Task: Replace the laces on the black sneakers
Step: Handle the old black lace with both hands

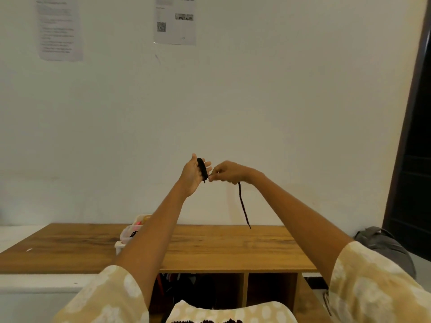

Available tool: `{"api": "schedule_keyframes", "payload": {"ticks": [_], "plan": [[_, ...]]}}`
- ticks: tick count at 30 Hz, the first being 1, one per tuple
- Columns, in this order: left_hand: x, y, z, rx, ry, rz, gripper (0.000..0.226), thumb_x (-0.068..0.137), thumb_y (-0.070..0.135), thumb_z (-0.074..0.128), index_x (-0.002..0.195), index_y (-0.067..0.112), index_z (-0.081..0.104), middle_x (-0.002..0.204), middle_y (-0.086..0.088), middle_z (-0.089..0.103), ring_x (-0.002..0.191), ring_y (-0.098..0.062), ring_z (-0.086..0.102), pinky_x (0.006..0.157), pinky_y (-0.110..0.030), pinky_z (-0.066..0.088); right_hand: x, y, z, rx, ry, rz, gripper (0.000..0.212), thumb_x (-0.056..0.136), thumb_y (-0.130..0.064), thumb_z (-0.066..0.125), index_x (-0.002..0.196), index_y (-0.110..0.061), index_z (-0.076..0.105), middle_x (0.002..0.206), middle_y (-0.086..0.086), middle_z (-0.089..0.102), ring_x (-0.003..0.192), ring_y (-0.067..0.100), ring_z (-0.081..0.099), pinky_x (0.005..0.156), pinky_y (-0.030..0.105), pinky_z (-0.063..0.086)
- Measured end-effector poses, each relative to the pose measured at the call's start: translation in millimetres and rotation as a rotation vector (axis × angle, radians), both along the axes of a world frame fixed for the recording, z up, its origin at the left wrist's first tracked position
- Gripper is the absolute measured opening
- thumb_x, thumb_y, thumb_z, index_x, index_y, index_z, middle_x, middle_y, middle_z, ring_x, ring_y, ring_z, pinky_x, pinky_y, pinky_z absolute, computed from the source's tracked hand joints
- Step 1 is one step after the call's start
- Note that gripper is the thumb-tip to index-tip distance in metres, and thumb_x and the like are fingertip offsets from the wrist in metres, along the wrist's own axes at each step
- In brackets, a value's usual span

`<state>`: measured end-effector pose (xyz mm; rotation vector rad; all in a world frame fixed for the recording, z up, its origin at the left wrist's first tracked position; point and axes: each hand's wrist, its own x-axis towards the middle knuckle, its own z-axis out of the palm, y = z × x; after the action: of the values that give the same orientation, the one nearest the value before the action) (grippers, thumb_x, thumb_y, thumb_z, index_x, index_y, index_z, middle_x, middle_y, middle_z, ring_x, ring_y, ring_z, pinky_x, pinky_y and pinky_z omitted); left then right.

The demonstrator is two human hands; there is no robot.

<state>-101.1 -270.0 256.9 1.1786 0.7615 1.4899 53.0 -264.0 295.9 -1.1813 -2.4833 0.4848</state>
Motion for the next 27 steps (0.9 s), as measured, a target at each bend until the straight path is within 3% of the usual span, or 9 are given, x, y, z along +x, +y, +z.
{"api": "schedule_keyframes", "payload": {"ticks": [3,6,9,12,14,17,21,24,27], "plan": [[-1,-9,-2,-0.032,0.312,-0.055,0.069,0.101,0.050,0.008,0.133,0.000,0.045,0.131,-0.019,0.056,0.114,-0.033,0.058,0.097,-0.037,0.045,-1,-2,22,0.084,0.079,0.011,0.028,0.092,-0.035,0.057,0.084,-0.009,0.062,0.067,0.000,0.043,0.055,0.010,0.033,0.045,0.019,0.028],[-1,-15,2,-0.051,0.360,-0.223,0.079,0.098,0.057,0.007,0.123,-0.001,0.055,0.119,-0.019,0.064,0.103,-0.034,0.065,0.091,-0.039,0.049,-1,-1,37,0.129,0.146,-0.038,0.030,0.096,-0.037,0.051,0.087,-0.010,0.062,0.069,0.000,0.046,0.055,0.010,0.035,0.045,0.019,0.030],[1,-20,11,-0.050,0.264,-0.312,0.079,0.098,0.057,0.008,0.113,0.000,0.061,0.107,-0.017,0.069,0.090,-0.031,0.068,0.084,-0.038,0.051,1,9,33,0.180,0.214,-0.144,0.026,0.098,-0.030,0.045,0.086,-0.012,0.060,0.069,0.000,0.046,0.057,0.012,0.039,0.046,0.021,0.031],[2,-21,16,-0.007,0.116,-0.336,0.071,0.100,0.053,0.015,0.111,0.001,0.061,0.102,-0.014,0.069,0.085,-0.029,0.068,0.082,-0.037,0.052,5,23,9,0.073,0.197,-0.191,0.017,0.095,-0.010,0.041,0.084,-0.012,0.054,0.070,0.004,0.046,0.059,0.015,0.039,0.049,0.026,0.032],[1,-16,15,0.028,-0.042,-0.310,0.067,0.100,0.051,0.020,0.118,-0.002,0.056,0.108,-0.016,0.067,0.092,-0.030,0.066,0.085,-0.037,0.053,6,25,-9,-0.034,0.115,-0.199,0.023,0.090,0.002,0.036,0.100,-0.009,0.054,0.072,0.004,0.045,0.057,0.015,0.038,0.047,0.024,0.032],[2,-4,8,0.047,-0.239,-0.193,0.065,0.100,0.050,0.024,0.131,-0.004,0.044,0.132,-0.022,0.053,0.113,-0.033,0.057,0.098,-0.039,0.045,2,16,-26,-0.180,0.032,-0.125,0.029,0.096,-0.007,0.035,0.117,-0.007,0.055,0.071,0.001,0.037,0.052,0.011,0.027,0.040,0.019,0.024],[6,4,-7,-0.003,0.090,-0.066,0.067,0.100,0.051,0.019,0.144,0.000,0.029,0.145,-0.017,0.040,0.132,-0.030,0.042,0.110,-0.039,0.032,2,5,-22,-0.206,-0.112,-0.021,0.031,0.102,-0.020,0.035,0.123,-0.008,0.055,0.067,0.000,0.031,0.052,0.011,0.024,0.043,0.020,0.025],[5,0,-13,-0.029,0.372,-0.106,0.070,0.100,0.053,0.011,0.137,0.001,0.040,0.122,-0.014,0.058,0.108,-0.027,0.058,0.098,-0.035,0.042,6,-1,-2,-0.098,-0.132,0.007,0.025,0.100,-0.025,0.043,0.095,-0.010,0.062,0.065,-0.001,0.034,0.051,0.011,0.028,0.044,0.019,0.029],[9,-6,-11,-0.017,0.510,-0.210,0.076,0.098,0.054,0.004,0.125,0.001,0.052,0.110,-0.016,0.065,0.098,-0.028,0.063,0.090,-0.035,0.049,13,-3,16,0.083,-0.088,-0.006,0.032,0.095,-0.036,0.052,0.070,-0.017,0.054,0.064,-0.003,0.043,0.053,0.011,0.038,0.048,0.019,0.036]]}}
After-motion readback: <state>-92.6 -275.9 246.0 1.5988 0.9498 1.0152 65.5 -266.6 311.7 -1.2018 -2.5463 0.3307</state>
